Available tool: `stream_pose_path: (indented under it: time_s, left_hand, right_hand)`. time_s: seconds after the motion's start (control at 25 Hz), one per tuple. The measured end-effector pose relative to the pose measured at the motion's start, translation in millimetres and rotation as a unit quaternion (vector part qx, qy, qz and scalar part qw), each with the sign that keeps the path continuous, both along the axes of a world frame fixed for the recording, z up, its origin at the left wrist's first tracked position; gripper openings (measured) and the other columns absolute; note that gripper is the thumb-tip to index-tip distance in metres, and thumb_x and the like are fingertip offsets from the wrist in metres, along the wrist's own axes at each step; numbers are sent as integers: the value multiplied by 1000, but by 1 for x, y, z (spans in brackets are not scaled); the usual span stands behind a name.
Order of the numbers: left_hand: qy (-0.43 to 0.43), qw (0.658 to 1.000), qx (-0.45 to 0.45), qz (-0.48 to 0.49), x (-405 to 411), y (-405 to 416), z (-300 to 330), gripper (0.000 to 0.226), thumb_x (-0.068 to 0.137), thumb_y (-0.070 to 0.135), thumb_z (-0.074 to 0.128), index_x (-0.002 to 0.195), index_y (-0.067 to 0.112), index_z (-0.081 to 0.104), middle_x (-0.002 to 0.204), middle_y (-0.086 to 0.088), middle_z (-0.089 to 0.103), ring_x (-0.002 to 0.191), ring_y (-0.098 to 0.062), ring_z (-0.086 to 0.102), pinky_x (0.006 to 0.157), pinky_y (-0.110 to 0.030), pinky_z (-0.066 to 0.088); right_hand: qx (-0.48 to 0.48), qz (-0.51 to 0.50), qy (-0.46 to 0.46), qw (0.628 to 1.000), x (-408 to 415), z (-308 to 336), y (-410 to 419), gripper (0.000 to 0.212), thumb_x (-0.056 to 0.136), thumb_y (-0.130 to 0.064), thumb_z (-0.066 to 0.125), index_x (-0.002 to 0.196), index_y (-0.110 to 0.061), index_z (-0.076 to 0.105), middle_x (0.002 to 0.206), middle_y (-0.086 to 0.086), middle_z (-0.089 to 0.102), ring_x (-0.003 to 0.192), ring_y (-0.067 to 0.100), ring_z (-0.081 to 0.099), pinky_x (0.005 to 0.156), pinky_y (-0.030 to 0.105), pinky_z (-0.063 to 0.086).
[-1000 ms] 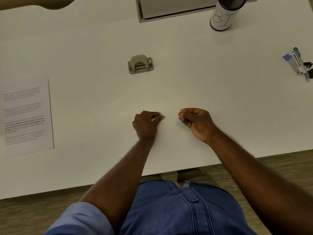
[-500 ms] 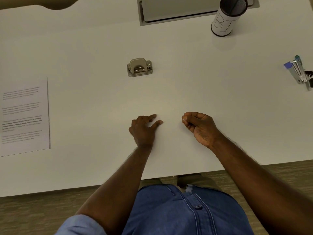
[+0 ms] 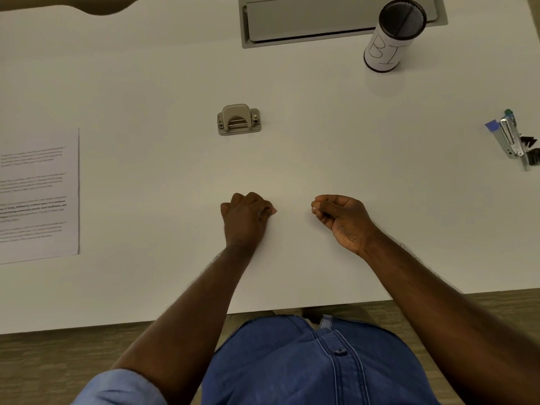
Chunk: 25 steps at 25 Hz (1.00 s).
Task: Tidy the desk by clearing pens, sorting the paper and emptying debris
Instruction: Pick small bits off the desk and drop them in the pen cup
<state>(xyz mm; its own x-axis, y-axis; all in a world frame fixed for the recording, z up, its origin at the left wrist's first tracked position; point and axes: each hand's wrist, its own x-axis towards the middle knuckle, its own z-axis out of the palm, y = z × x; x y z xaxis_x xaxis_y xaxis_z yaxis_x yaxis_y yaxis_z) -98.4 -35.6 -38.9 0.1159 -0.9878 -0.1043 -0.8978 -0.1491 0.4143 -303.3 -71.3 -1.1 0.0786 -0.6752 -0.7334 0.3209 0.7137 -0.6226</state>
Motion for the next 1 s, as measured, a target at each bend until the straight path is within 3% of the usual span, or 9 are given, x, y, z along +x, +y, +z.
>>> stream_pose_path:
  time_s: [0.2, 0.28, 0.44, 0.64, 0.76, 0.84, 1.0]
  left_hand:
    - [-68, 995, -5, -76, 2, -7, -2, 13, 87, 29, 63, 80, 19, 68, 82, 4, 62, 80, -25, 53, 72, -33, 24]
    - [-66, 995, 11, -75, 4, -9, -2, 15, 90, 29, 59, 83, 18, 67, 86, 2, 61, 86, -26, 53, 75, -34, 24]
    - [46, 996, 41, 70, 15, -4, 7, 13, 92, 27, 56, 88, 23, 67, 93, 7, 59, 99, -18, 47, 79, -31, 21]
    - [226, 948, 31, 221, 32, 7, 18, 14, 88, 37, 59, 81, 27, 65, 90, 12, 62, 85, -13, 56, 80, -37, 41]
    - [327, 915, 15, 236, 18, 3, 40, 9, 90, 28, 61, 84, 23, 65, 91, 13, 63, 79, 4, 54, 73, -18, 40]
    - [375, 899, 15, 225, -1, -12, 59, 11, 91, 24, 60, 81, 25, 64, 89, 14, 63, 77, 6, 52, 66, -7, 38]
    - [432, 886, 6, 167, -49, -72, 92, 11, 90, 25, 61, 83, 19, 66, 88, 11, 64, 82, -1, 55, 66, -7, 40]
  right_hand:
    - [0, 0, 5, 1000, -2, 0, -4, 12, 82, 10, 60, 85, 1, 66, 68, 6, 72, 67, 16, 69, 62, 18, 55]
    - [1, -2, 4, 1000, -5, 0, -6, 12, 82, 10, 59, 84, 0, 66, 67, 6, 72, 67, 16, 69, 62, 18, 55]
    - [6, 1, 5, 1000, -8, -1, -8, 13, 82, 10, 59, 83, -1, 66, 68, 5, 72, 67, 15, 69, 63, 18, 55]
    - [15, 7, -6, 1000, 0, -2, -8, 13, 82, 9, 60, 84, -1, 66, 70, 6, 72, 69, 16, 69, 63, 18, 56]
    - [25, -23, -28, 999, 7, 5, -14, 14, 82, 10, 59, 83, -2, 67, 68, 6, 72, 68, 15, 69, 63, 18, 56]
    - [23, -61, -53, 996, 5, 16, -24, 15, 82, 10, 58, 82, -2, 66, 68, 6, 72, 68, 15, 68, 65, 18, 56]
    - [-34, -115, -78, 990, -18, 48, -68, 18, 82, 8, 58, 75, -4, 69, 67, 6, 71, 66, 13, 67, 62, 17, 55]
